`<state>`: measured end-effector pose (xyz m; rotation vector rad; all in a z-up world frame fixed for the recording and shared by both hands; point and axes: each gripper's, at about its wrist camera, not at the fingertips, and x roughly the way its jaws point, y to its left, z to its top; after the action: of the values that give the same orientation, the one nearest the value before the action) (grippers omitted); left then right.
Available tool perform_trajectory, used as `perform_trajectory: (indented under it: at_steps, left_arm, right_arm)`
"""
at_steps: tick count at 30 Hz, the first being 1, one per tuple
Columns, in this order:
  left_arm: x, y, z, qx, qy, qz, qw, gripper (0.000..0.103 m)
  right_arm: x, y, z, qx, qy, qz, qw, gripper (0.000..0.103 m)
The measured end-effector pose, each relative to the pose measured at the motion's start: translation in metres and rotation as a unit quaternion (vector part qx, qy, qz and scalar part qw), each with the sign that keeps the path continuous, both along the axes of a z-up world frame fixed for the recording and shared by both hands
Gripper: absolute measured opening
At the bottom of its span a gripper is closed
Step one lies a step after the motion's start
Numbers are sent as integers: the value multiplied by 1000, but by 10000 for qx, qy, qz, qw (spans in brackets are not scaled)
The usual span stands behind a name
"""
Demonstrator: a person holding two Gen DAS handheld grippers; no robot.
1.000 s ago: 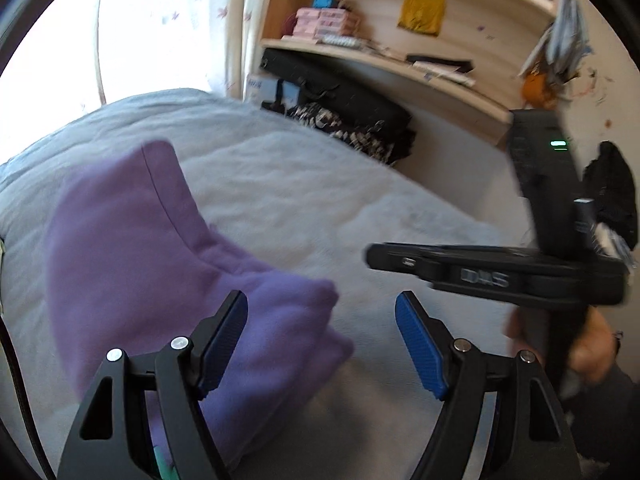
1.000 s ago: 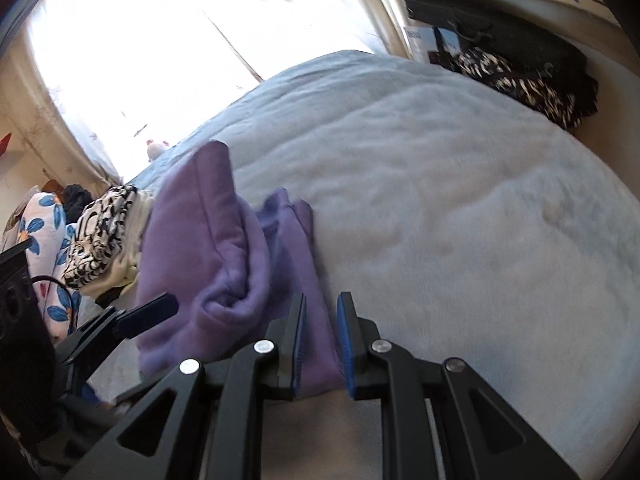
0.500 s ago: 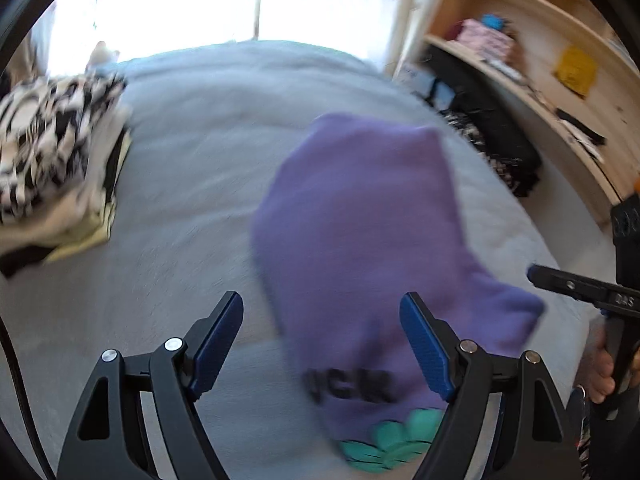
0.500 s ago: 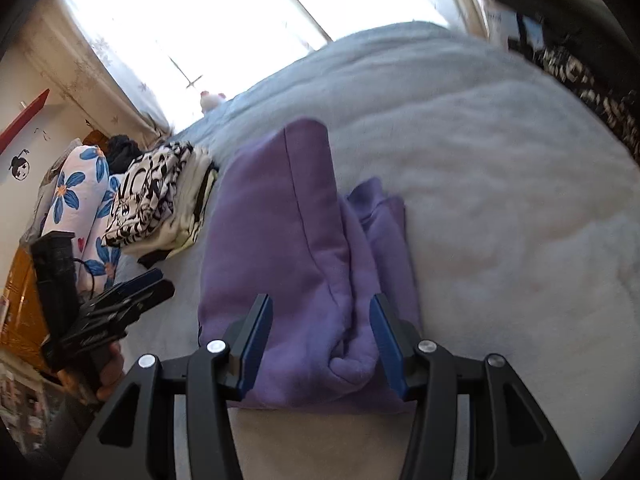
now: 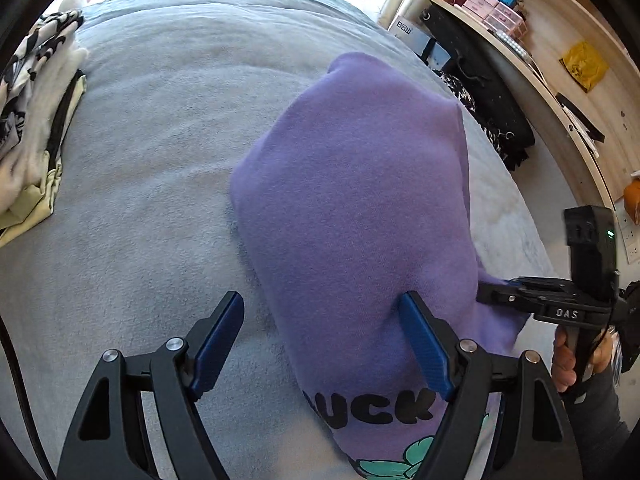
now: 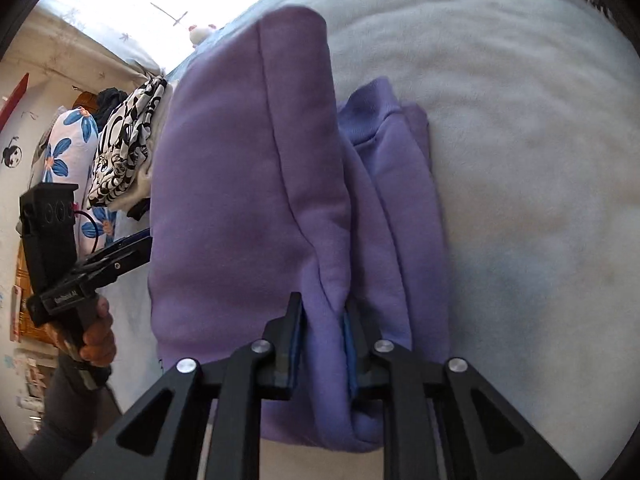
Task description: Fold large clothes
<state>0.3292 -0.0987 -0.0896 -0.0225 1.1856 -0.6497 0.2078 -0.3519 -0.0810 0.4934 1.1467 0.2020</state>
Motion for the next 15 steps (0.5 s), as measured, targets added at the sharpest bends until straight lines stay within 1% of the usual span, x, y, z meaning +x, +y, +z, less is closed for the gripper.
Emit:
perform_trajectory:
  at_steps: [2, 5, 7, 9, 10, 11, 13, 15]
  left_arm:
    - [-4, -14, 5, 45, -124, -118, 9998, 71]
    - [-12, -36, 10, 60, -231, -328, 9992, 71]
    - [-14, -52, 10, 89, -236, -413, 9988, 71]
    - [-21, -69, 9, 351, -460, -494, 9971, 74]
    - [-24, -76, 8, 521, -577, -526, 9956, 74]
    - [-27, -81, 8, 611, -654, -524, 9946, 74]
    - [-28, -84, 10, 730, -689, -457, 9939, 74]
    - [-24, -79, 15, 691, -599, -363, 9951, 72]
  right_arm:
    - [-20, -7, 14, -237, -341, -186, 9990, 14]
    - [-45, -20, 19, -352, -520, -513, 9967, 13]
    - [-56, -29, 5, -361, -408, -663, 9963, 13]
    - [-60, -37, -25, -74, -142, -830, 9964, 14]
    - [-58, -39, -35, -36, -78, -885, 9960, 14]
    - [-56, -39, -46, -7, -83, -974, 9952, 15]
    - [-54, -36, -49, 53, -108, -1093, 9939, 15]
    - [-55, -31, -38, 34, -280, -1107, 9935, 15]
